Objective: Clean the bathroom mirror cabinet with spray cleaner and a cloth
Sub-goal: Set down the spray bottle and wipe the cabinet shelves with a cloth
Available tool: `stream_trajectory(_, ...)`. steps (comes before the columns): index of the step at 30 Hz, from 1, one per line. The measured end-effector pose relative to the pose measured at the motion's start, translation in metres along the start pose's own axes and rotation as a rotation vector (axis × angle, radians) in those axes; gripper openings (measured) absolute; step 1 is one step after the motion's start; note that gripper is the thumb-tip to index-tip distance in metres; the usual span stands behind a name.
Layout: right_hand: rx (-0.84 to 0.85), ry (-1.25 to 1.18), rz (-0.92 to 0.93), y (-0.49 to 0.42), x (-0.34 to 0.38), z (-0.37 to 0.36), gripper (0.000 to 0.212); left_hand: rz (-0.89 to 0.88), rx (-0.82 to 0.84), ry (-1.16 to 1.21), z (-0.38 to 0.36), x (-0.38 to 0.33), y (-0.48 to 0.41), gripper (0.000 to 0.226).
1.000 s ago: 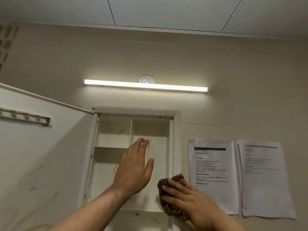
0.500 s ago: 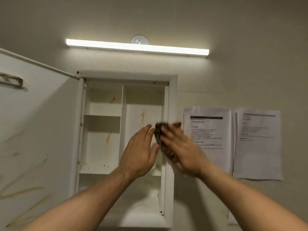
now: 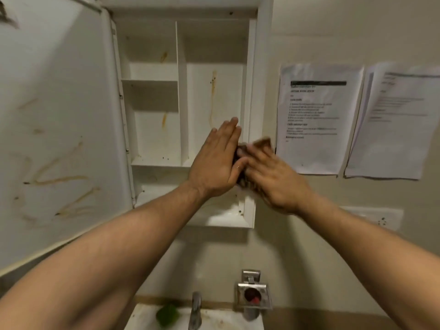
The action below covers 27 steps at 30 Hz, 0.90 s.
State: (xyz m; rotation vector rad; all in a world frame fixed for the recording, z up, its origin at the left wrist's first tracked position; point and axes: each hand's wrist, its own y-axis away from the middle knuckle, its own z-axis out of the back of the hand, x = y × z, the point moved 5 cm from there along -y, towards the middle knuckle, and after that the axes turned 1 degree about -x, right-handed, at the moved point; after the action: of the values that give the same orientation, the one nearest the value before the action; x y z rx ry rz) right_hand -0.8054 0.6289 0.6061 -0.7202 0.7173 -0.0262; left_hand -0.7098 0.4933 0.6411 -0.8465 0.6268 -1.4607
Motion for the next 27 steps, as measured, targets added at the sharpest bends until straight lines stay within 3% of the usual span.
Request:
stream_trajectory(4,0.166,-0.053,0.131,0.082,0.077,-0.051,0.059,-0.089,0.13,-0.087,-0.022,-0.004,0.032,0.074)
stream_trajectory(7,0.199,0.036,0.186,0.087,0.076,-0.052,0.062,-0.084,0.169,-0.115,-0.033,-0.001,0.048,0.073)
stream_trajectory(9,0.14,0.095,0.133,0.065,0.053,-0.038,0.065,-0.066,0.164,-0.096,-0.033,0.0,0.049,0.071)
stream_trajectory(13,0.06,0.061,-0.142,0.035,0.036,-0.029,0.07,-0.014,0.14,-0.087,-0.029,0.004,0.049,0.07)
stream_trajectory(19,0.285,-0.036,-0.092,0.098,0.119,-0.063,0.075,-0.008,0.147,-0.111,-0.022,0.017,0.063,0.07)
stream_trajectory(23,0.192,0.133,-0.024,0.064,0.079,-0.034,0.064,-0.003,0.118,-0.13,-0.01,0.022,0.051,0.071)
stream_trajectory(27,0.019,0.262,-0.237,-0.019,0.009,0.025,0.063,-0.03,0.008,-0.137,0.022,0.023,0.009,0.071)
